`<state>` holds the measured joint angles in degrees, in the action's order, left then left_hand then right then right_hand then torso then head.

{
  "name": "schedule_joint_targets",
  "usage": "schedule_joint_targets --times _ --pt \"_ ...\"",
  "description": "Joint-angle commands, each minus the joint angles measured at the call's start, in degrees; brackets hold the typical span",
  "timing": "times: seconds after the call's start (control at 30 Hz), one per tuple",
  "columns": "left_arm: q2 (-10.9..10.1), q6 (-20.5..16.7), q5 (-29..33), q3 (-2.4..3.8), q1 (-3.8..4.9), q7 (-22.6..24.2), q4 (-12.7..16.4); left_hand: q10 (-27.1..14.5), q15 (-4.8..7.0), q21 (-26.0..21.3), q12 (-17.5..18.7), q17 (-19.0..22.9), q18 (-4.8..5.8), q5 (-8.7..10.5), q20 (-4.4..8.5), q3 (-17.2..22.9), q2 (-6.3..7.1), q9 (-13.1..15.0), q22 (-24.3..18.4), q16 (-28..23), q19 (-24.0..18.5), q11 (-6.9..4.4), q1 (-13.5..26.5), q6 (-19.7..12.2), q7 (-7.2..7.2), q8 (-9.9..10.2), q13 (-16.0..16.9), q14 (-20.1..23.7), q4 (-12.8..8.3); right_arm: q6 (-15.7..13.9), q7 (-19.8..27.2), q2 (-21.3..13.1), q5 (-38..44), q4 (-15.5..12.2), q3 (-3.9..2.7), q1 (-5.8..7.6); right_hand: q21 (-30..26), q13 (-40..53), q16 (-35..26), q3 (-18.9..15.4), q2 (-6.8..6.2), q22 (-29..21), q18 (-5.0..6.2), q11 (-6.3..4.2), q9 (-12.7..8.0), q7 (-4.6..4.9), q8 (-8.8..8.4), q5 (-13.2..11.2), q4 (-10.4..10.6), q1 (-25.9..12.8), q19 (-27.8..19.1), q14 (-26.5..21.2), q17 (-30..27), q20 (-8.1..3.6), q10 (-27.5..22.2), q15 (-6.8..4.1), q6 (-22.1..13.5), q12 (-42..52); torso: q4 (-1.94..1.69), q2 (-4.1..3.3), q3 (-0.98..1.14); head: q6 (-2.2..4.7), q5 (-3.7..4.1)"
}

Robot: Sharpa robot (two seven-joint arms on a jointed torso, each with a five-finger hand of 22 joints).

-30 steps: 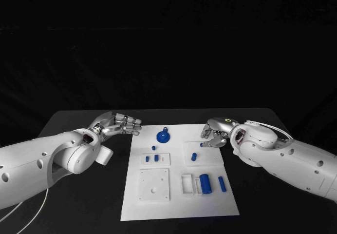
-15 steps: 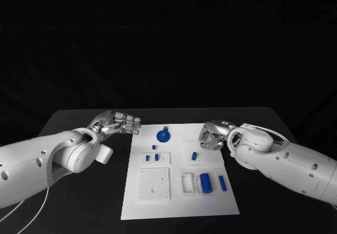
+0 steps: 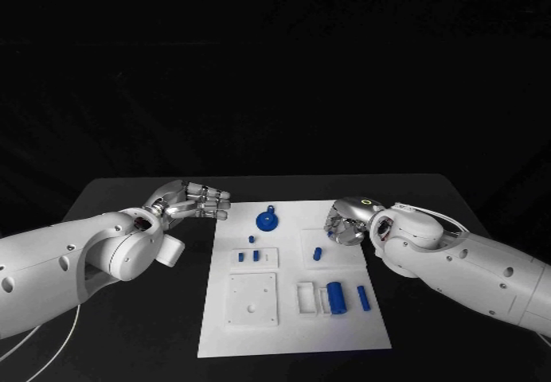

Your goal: Assemble the parts on the task board

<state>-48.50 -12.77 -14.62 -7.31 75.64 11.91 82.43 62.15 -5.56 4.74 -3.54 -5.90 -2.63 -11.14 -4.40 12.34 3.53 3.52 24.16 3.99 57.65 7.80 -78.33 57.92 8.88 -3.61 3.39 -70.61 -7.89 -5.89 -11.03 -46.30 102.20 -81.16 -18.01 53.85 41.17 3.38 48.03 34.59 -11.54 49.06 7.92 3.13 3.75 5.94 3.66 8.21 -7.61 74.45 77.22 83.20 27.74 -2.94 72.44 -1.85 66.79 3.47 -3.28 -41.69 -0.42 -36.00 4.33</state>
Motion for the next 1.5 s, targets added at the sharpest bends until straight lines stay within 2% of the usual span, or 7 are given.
schedule_joint_targets --times 0.03,0.27,0.63,0.77,0.83,1.23,1.5 --pt "0.01 1.01 0.5 0.06 0.07 -0.26 0.12 -0.35 0.09 0.26 0.18 -0.05 -0.1 0.23 -0.01 -0.42 -0.52 0.07 -0.08 -0.24 0.29 0.11 -0.3 0.02 -0.13 -0.14 -0.03 0.27 0.0 0.95 -0.03 0.22 0.96 0.46 0.46 -0.28 0.05 0.06 0.33 0.04 0.57 1.03 -1.04 -0.17 0.01 -0.09 -0.06 0.25 -0.55 -0.15 -0.27 -0.25 0.09 -0.31 0.65 -0.13 0.73 -0.1 0.02 0.02 0.02 -0.11 0.01" --pt "0.0 0.96 0.39 0.06 0.08 -0.5 0.08 -0.41 0.06 0.34 0.18 -0.03 -0.11 0.24 -0.02 -0.51 -0.58 0.07 -0.08 -0.27 0.27 0.13 -0.31 -0.01 -0.12 -0.13 -0.03 0.35 0.03 1.13 0.18 0.89 1.18 0.95 1.28 -0.37 -0.33 0.09 0.35 -0.57 1.62 2.46 -1.24 -0.63 0.02 -0.43 -0.04 -0.72 -1.4 0.27 -0.17 -0.25 0.17 -0.54 2.08 -0.39 2.11 -0.09 0.02 0.02 0.02 -0.25 0.09" --pt "0.02 0.98 0.15 0.06 0.08 -0.68 -0.09 -0.4 0.06 0.35 0.18 -0.03 -0.12 0.23 -0.02 -0.51 -0.59 0.07 -0.08 -0.27 0.27 0.13 -0.32 0.0 -0.12 -0.13 -0.03 0.35 0.03 2.49 0.22 1.37 1.49 0.82 2.48 -0.78 -2.78 0.1 0.2 -1.67 2.89 5.82 -1.54 -1.01 0.03 -0.75 -0.05 0.0 -2.41 -0.27 0.52 -0.24 0.25 -0.82 3.03 -0.66 3.39 -0.1 0.02 0.08 -0.03 -0.42 0.09" --pt "-0.11 1.02 0.1 0.06 0.08 -0.69 -0.04 -0.34 0.09 0.56 0.18 -0.05 -0.16 0.15 0.0 -0.55 -0.73 0.06 -0.02 -0.23 0.19 0.11 -0.35 0.01 -0.11 -0.09 -0.03 0.27 0.03 2.79 -0.22 1.34 1.72 0.73 3.01 -0.81 -3.13 0.12 0.05 -0.02 4.11 7.0 -1.49 -1.28 0.15 -0.98 -0.04 0.57 -3.52 0.01 0.53 -0.23 0.2 -1.08 4.38 -0.88 4.94 -0.07 0.14 0.11 -0.01 -0.36 0.24" --pt "-0.13 1.01 0.07 0.06 0.08 -0.69 -0.06 -0.38 0.08 0.6 0.17 -0.05 -0.16 0.14 0.0 -0.53 -0.74 0.07 0.0 -0.24 0.18 0.13 -0.4 -0.11 -0.07 -0.1 -0.03 0.27 -0.01 2.56 -0.68 1.35 2.06 0.73 3.17 -0.82 -3.31 0.14 -0.01 0.94 4.56 7.64 -1.43 -1.4 0.22 -1.09 -0.02 -0.09 -3.97 -0.32 0.53 -0.23 0.21 -1.19 4.73 -1.01 5.27 -0.07 0.14 0.12 -0.01 -0.35 0.24" --pt "-0.17 1.03 -0.03 0.06 0.08 -0.68 -0.12 -0.36 0.1 0.75 0.18 -0.04 -0.17 0.11 0.02 -0.5 -0.77 0.07 0.09 -0.24 0.1 0.12 -0.43 -0.07 -0.09 -0.12 -0.03 0.26 -0.08 -0.05 -2.83 1.48 3.59 0.61 3.39 -0.83 -4.8 0.16 -0.18 3.21 4.32 10.49 -1.38 -1.6 0.33 -1.31 -0.02 -0.3 -4.77 -1.17 1.01 -0.28 0.38 -1.55 5.44 -1.35 5.9 -0.06 -0.01 0.0 0.05 -0.27 0.37" --pt "-0.01 1.05 -0.05 0.06 0.08 -0.65 -0.39 -0.36 0.1 0.75 0.18 -0.04 -0.17 0.11 0.02 -0.5 -0.77 0.07 0.09 -0.24 0.1 0.12 -0.43 -0.07 -0.09 -0.12 -0.03 0.26 -0.08 -2.38 -3.62 1.38 4.23 0.41 3.25 -0.83 -8.28 0.16 -0.12 4.17 3.82 15.06 -1.36 -1.63 0.38 -1.37 -0.01 -0.38 -4.38 -1.18 2.43 -0.24 0.68 -1.57 5.56 -1.39 5.99 -0.06 -0.05 0.12 0.03 -0.3 0.26"
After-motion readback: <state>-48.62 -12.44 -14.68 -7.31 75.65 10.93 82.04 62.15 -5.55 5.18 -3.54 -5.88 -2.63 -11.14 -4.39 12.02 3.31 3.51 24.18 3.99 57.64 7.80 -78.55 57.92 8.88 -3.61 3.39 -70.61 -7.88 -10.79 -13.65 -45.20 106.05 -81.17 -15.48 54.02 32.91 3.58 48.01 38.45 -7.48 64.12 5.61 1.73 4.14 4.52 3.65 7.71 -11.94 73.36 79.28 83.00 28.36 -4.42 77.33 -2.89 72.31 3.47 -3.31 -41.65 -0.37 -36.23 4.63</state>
